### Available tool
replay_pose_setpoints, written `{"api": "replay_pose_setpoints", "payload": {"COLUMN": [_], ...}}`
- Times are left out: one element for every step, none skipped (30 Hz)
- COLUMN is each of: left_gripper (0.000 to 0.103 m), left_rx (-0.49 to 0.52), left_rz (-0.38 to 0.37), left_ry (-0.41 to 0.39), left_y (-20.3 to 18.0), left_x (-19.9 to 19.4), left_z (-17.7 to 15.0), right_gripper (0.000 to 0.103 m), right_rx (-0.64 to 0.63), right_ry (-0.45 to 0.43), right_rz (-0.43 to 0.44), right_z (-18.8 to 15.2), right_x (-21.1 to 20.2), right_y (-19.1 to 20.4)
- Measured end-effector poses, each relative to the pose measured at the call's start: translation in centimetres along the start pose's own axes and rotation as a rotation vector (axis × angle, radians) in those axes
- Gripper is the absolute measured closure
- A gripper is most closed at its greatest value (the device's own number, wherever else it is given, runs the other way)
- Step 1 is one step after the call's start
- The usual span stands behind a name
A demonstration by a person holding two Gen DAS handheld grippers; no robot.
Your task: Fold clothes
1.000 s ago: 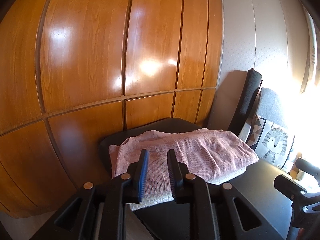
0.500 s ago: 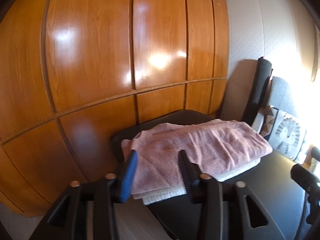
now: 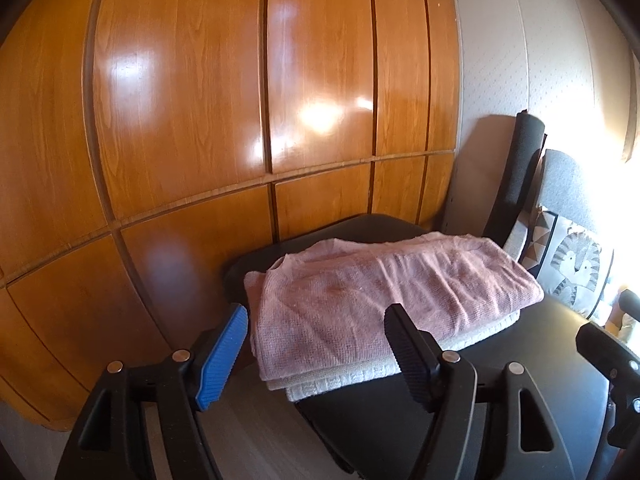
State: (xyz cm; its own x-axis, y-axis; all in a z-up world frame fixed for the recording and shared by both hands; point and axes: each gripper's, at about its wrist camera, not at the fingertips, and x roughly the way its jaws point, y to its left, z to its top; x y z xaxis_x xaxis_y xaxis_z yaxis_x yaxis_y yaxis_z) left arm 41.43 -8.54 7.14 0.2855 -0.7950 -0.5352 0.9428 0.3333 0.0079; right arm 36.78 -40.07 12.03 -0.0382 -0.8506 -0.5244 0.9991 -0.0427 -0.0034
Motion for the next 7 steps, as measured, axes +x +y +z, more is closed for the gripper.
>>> {"api": "replay_pose_setpoints", "payload": {"left_gripper": [0.030,0.030,0.030,0.030,0.030,0.030,0.030], "left_rx": [0.000,-0.001,-0.003,-0.006,-0.006,-0.005,-0.003], "left_rz": [-0.007,-0.009,-0.010,-0.018,-0.024,-0.029,-0.038], "left_ry": [0.005,0.009,0.012,0.011,0.008,0.003,-0.004], "left_y": [0.03,0.09,0.15,0.22,0.24,0.26,0.25], "left_x": [0.08,0.15,0.21,0.19,0.12,0.04,-0.07], "left_z": [-0.07,-0.14,-0.22,-0.30,-0.33,-0.34,-0.36], "right_gripper": [0.000,0.000,0.000,0.000,0.000,0.000,0.000], "right_rx": [-0.001,-0.002,-0.003,-0.004,-0.005,-0.005,-0.006], "right_ry": [0.000,0.001,0.001,0.000,-0.001,-0.004,-0.006], "right_rz": [-0.001,-0.002,-0.003,-0.004,-0.005,-0.005,-0.005], "right_z": [0.00,0.01,0.01,0.07,0.14,0.19,0.25], "right_x": [0.03,0.06,0.09,0.07,0.03,-0.01,-0.05], "right_y": [0.02,0.05,0.07,0.03,0.03,0.05,0.06]}}
